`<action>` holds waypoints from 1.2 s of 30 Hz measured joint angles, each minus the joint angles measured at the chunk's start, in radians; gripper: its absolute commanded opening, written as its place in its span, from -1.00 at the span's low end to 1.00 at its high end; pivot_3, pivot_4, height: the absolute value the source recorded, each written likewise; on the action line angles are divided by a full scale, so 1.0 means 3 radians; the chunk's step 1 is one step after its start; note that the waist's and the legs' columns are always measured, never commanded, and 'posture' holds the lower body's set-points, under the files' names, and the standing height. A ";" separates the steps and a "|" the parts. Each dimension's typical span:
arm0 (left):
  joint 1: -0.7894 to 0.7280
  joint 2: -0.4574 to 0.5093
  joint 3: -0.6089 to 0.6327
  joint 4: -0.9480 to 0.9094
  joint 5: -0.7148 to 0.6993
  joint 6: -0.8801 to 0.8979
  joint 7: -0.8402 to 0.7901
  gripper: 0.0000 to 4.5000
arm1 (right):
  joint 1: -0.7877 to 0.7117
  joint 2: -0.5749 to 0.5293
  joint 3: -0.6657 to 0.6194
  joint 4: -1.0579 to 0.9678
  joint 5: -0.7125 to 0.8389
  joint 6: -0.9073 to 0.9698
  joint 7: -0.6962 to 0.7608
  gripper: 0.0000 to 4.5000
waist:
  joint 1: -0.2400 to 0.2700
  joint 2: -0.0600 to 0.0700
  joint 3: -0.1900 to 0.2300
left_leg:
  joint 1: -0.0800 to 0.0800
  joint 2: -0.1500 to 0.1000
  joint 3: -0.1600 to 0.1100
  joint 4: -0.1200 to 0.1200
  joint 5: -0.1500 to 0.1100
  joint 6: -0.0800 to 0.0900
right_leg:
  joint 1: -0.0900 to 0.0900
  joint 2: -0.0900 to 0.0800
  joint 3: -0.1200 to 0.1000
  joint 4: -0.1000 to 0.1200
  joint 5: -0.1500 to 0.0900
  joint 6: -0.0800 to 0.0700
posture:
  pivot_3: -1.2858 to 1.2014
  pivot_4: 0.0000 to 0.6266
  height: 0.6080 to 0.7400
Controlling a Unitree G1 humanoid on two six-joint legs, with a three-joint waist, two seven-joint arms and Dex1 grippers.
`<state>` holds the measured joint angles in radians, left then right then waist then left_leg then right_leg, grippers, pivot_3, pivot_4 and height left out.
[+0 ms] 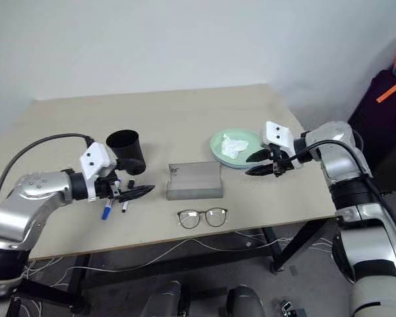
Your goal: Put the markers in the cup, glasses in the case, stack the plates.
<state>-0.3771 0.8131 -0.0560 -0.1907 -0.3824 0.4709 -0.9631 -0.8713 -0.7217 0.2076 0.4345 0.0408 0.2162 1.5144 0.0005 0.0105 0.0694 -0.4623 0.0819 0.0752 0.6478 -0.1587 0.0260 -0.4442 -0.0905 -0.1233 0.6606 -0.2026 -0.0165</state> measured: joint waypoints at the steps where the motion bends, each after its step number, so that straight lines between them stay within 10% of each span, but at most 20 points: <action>1: -0.0065 -0.0035 -0.0068 0.0028 0.0033 -0.0033 -0.0055 0.86 | 0.0020 -0.0035 0.0000 -0.0078 0.0028 0.0062 0.0041 0.09 | -0.0001 0.0000 0.0000 | 0.0001 0.0000 -0.0005 0.0002 0.0000 0.0000 | -0.0002 0.0001 -0.0003 0.0000 0.0001 -0.0001 | 0.03 -1.00 0.33; 7: -0.0311 -0.0287 -0.0488 0.0245 0.0185 -0.0105 -0.0339 0.86 | 0.0189 -0.0144 -0.0005 -0.0402 0.0266 0.0414 0.0219 0.98 | 0.0002 0.0001 0.0001 | 0.0001 0.0000 -0.0008 0.0012 0.0000 0.0000 | -0.0002 0.0000 -0.0003 0.0000 0.0001 -0.0001 | 0.03 -1.00 0.33; 30: -0.0496 -0.0981 -0.1100 0.0740 0.0555 -0.0241 -0.0686 0.86 | 0.0315 -0.0089 -0.0004 -0.0665 0.0402 0.0572 -0.0239 0.99 | 0.0012 0.0000 0.0001 | -0.0001 -0.0002 -0.0011 0.0023 -0.0001 0.0001 | 0.0001 -0.0001 -0.0002 0.0000 0.0004 0.0002 | 0.03 -1.00 0.33; 36: -0.0496 -0.1071 -0.1183 0.0808 0.0622 -0.0241 -0.0705 -0.03 | 0.0314 -0.0057 -0.0002 -0.0662 0.0402 0.0572 -0.0309 1.00 | 0.0012 0.0000 0.0001 | -0.0001 -0.0002 -0.0012 0.0024 -0.0001 0.0001 | 0.0001 -0.0001 -0.0002 0.0000 0.0004 0.0003 | 0.03 -1.00 0.33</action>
<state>-0.5261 0.4917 -0.4110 0.0516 -0.1958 0.3986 -1.1747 -0.7771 -0.7389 0.2070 0.2359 0.1614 0.3877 1.4218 0.0042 0.0105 0.0696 -0.4627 0.0813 0.0716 0.6551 -0.1589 0.0262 -0.4438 -0.0907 -0.1238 0.6606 -0.2013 -0.0157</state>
